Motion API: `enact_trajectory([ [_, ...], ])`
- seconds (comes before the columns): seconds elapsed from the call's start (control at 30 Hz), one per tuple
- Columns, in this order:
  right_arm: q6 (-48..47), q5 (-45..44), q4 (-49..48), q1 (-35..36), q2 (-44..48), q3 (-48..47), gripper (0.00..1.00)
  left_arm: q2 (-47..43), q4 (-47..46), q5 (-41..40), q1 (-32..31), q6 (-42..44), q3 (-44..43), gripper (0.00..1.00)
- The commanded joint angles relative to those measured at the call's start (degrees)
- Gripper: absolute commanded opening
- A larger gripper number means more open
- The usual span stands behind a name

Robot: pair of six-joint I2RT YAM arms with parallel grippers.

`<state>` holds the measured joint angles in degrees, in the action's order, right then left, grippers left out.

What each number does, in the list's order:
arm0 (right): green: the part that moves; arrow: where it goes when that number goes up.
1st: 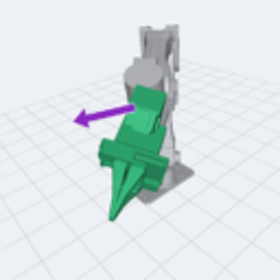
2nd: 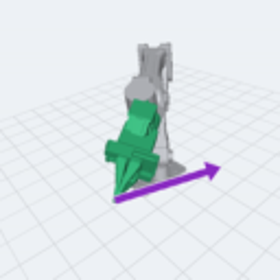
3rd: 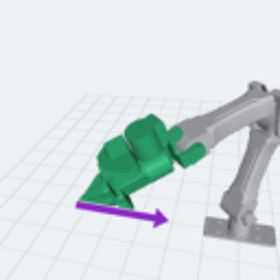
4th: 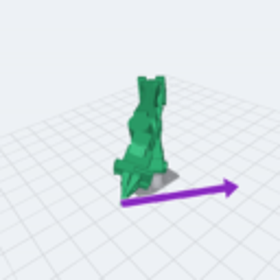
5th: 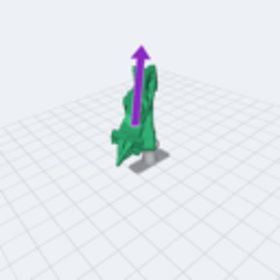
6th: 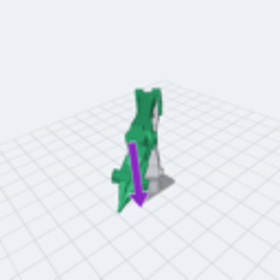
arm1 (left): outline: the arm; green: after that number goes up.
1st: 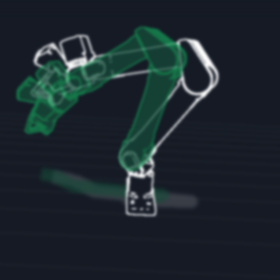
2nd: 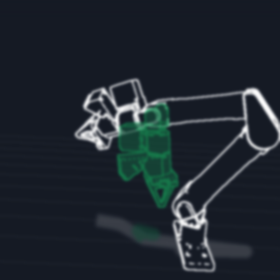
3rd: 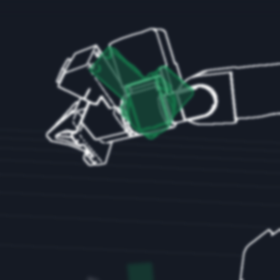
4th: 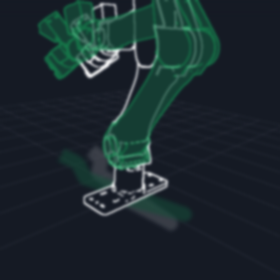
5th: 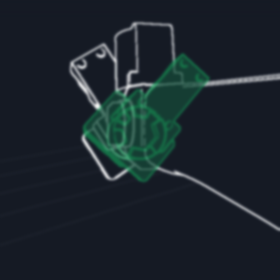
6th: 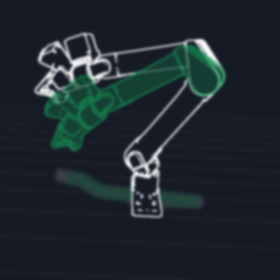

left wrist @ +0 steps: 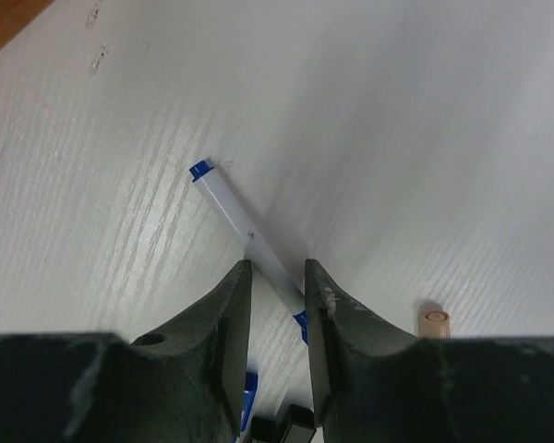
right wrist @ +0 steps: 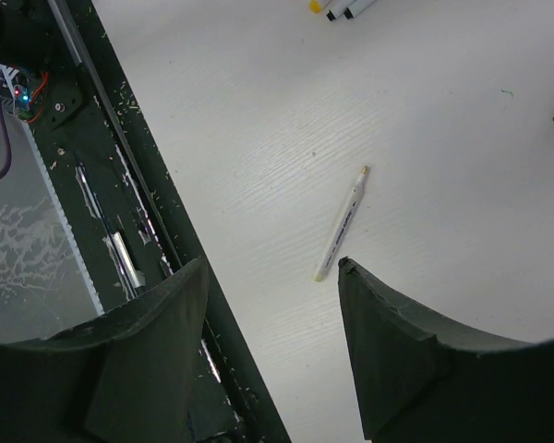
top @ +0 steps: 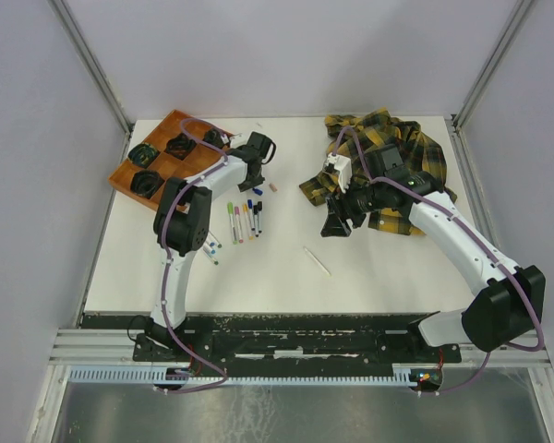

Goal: Open the pen caps
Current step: Pick up the pen from the center of the board.

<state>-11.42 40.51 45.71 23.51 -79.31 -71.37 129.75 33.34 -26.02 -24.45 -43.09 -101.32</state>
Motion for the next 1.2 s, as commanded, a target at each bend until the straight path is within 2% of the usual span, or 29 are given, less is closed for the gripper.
enact_trajectory([
  [0.0, -0.5, 1.3, -1.9, -0.2, 2.0, -0.2, 0.66, 0.7, 1.2, -0.5, 0.5, -2.6, -1.7, 0.34],
  [0.23, -0.4, 1.6, -1.9, -0.4, 2.2, -0.2, 0.67, -0.3, 1.1, 0.2, 0.7, -2.3, -2.3, 0.18],
  [0.53, -0.5, 1.9, -1.9, -0.7, 2.5, -0.1, 0.66, -2.8, 0.6, 1.7, 0.8, -0.7, -3.0, 0.03],
  [0.87, -1.1, 3.5, -1.5, -0.7, 2.2, -0.1, 0.67, -14.2, -4.3, 5.9, 0.7, 3.4, 3.9, 0.03],
  [1.0, -1.6, 4.7, -1.2, -0.8, 2.2, -0.2, 0.67, -20.7, -8.2, 12.3, 0.7, 4.8, 10.7, 0.03],
  [1.1, -2.6, 5.7, -0.7, -0.7, 2.3, -0.2, 0.66, -25.6, -11.0, 21.1, 0.7, 6.5, 17.3, 0.03],
  [1.17, -4.0, 6.8, -0.3, -0.7, 2.3, -0.3, 0.66, -29.8, -16.2, 27.5, 0.7, 7.8, 24.6, 0.03],
])
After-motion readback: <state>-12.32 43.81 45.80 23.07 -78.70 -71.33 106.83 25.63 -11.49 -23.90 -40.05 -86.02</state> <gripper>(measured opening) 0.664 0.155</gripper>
